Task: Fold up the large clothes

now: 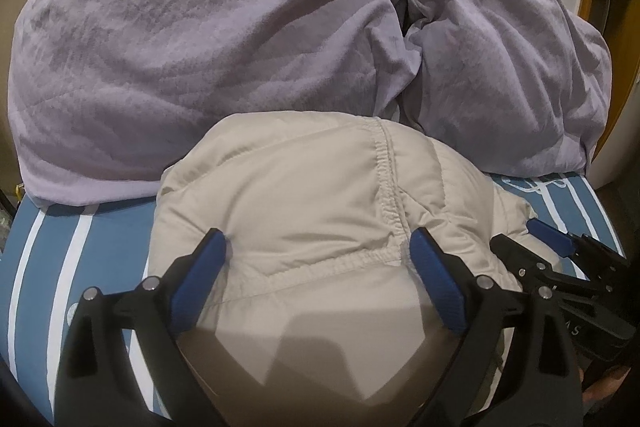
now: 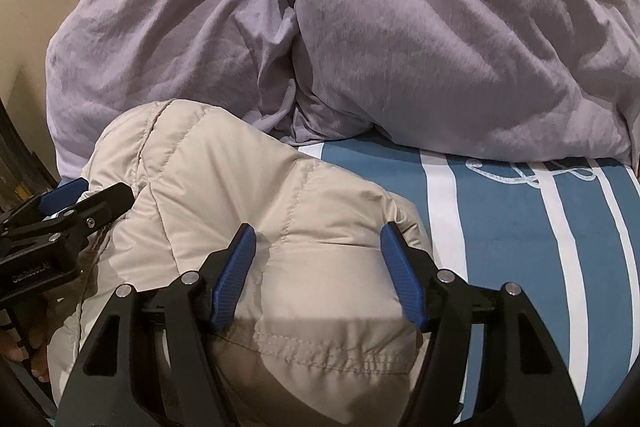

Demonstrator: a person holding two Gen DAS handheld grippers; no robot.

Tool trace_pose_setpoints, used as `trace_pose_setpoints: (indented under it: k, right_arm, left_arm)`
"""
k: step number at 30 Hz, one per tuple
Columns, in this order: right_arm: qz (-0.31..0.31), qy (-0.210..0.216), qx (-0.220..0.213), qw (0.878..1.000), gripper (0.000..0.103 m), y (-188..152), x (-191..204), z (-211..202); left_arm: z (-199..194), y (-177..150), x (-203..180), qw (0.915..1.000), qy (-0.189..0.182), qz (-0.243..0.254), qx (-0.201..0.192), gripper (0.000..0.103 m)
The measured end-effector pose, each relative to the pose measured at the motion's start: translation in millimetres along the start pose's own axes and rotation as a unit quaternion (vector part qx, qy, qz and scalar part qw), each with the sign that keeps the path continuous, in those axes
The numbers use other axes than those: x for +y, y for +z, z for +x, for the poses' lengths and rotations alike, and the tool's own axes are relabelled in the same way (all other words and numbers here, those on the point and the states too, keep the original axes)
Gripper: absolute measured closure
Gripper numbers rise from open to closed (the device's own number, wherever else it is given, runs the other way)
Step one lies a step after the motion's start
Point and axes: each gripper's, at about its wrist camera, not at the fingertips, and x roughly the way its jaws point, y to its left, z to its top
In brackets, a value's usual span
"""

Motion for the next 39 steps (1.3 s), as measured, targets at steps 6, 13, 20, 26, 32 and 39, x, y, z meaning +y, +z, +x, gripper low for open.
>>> trace_pose_setpoints:
  k: [6,13,20,26,32,39]
  right_arm:
    - [-0.004,-0.011,0.016,1.000,0.034,4.6,0.6,-11.8]
    - [0.013,-0.023,0.015,1.000,0.016,-5.2,-7.5,-42.6]
    - [0.038,-0.022,0.025,0.999,0.005,-26.7,-11.6,-77.9]
    - [0.027,-0.029,0.043,0.998,0.001,-59.8,2.6,-115.1]
    - [0.031,-0.003,0.067,0.997,0.001,-95.7,18.5,-144.9]
    - [0.049,0.024,0.089,0.994,0.001,-128.6,28.7,-169.6]
  left_arm:
    - [-12.5,0.7,-1.1,0.9999,0.015,-0.002,0.004,0.010]
    - [-42.6,-13.9,5.9,0.9994,0.017,-0.028,0.010,0.010]
    - [-80.7,-41.0,13.9,0.9991,0.007,-0.038,0.015,0.010]
    - [-121.7,-74.5,23.9,0.9989,0.000,-0.043,0.019,0.010]
    - [-158.8,-110.7,28.7,0.9977,-0.010,-0.057,0.036,0.010]
    - [-194.0,-149.8,25.9,0.9959,-0.026,-0.073,0.047,0.010]
